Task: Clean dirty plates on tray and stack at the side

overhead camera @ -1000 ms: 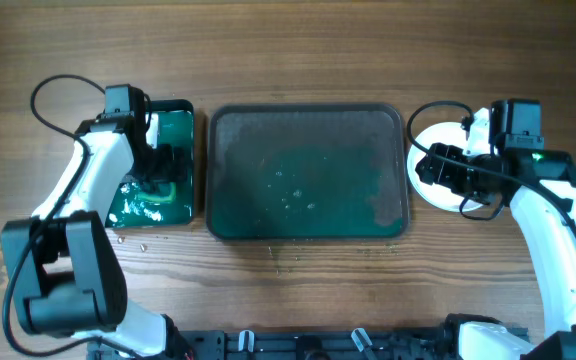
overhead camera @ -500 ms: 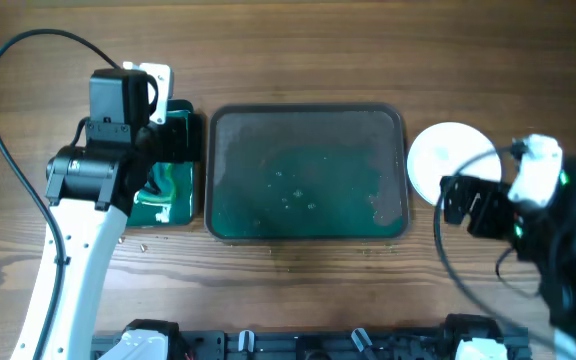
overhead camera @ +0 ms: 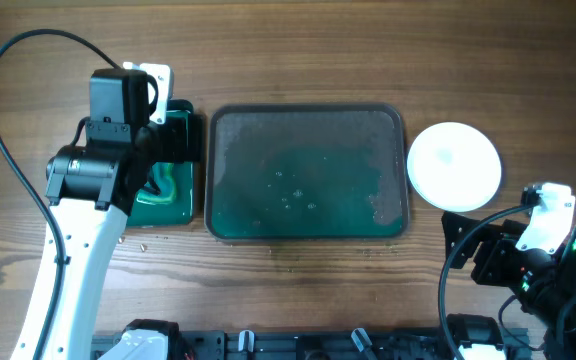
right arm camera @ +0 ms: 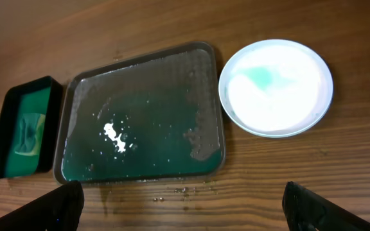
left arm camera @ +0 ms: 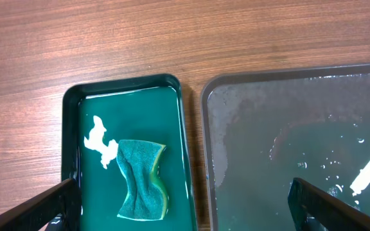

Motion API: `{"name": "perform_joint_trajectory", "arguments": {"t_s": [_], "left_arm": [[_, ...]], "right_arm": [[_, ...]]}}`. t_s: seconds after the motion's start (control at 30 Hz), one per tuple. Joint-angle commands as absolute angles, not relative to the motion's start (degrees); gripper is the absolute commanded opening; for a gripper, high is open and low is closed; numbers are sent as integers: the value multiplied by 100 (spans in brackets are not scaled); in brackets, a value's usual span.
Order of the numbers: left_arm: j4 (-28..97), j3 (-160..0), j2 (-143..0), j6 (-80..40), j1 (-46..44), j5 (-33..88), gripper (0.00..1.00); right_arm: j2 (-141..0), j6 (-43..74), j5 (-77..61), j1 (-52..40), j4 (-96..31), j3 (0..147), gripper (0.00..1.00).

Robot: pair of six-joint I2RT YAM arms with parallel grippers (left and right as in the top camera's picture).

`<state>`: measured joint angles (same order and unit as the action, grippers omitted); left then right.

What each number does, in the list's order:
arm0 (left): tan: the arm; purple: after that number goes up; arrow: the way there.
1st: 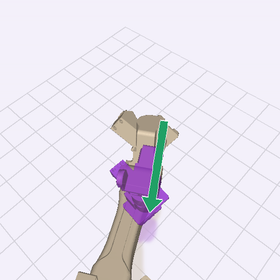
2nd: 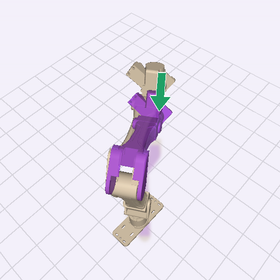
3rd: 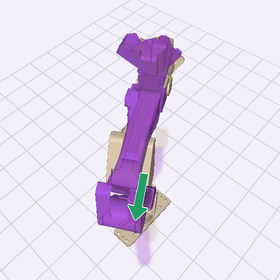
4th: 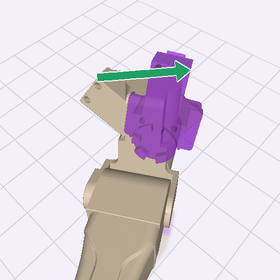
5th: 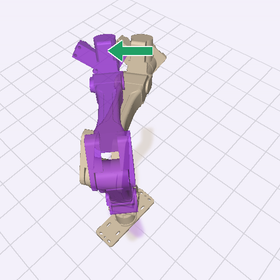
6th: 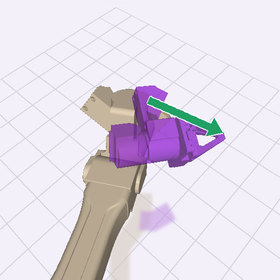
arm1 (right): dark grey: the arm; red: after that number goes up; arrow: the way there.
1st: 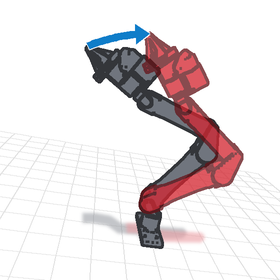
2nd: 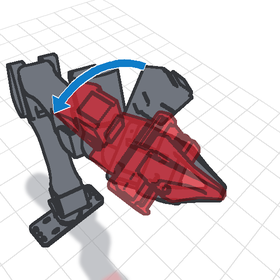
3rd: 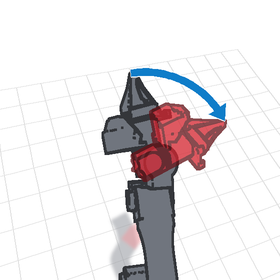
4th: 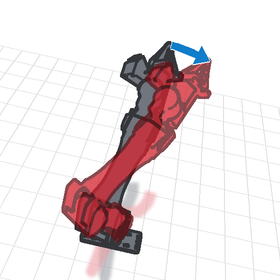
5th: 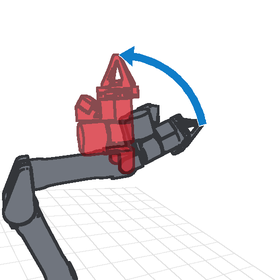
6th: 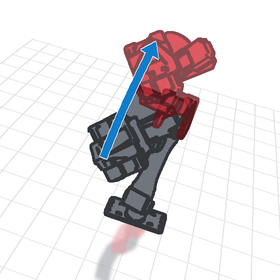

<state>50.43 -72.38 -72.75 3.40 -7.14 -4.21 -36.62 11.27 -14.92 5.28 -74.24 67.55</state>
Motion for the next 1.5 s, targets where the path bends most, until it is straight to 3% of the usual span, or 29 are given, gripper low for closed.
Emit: {"name": "perform_joint_trajectory", "arguments": {"t_s": [0.0,0.17,0.5,0.8,1.2,1.47], "left_arm": [[5046,-7244,-7253,344,-729,-412,100],[5046,-7244,-7253,344,-729,-412,100],[5046,-7244,-7253,344,-729,-412,100],[5046,-7244,-7253,344,-729,-412,100],[5046,-7244,-7253,344,-729,-412,100],[5046,-7244,-7253,344,-729,-412,100]], "right_arm": [[-3621,1179,-1406,493,-6989,6716,100],[-3146,954,-1409,360,-5214,5865,100],[-913,556,-1428,60,-1715,2707,100],[-16,622,-1428,-294,99,753,100],[-19,604,-1160,-320,733,27,100],[-78,639,-1317,-320,104,32,100]]}}
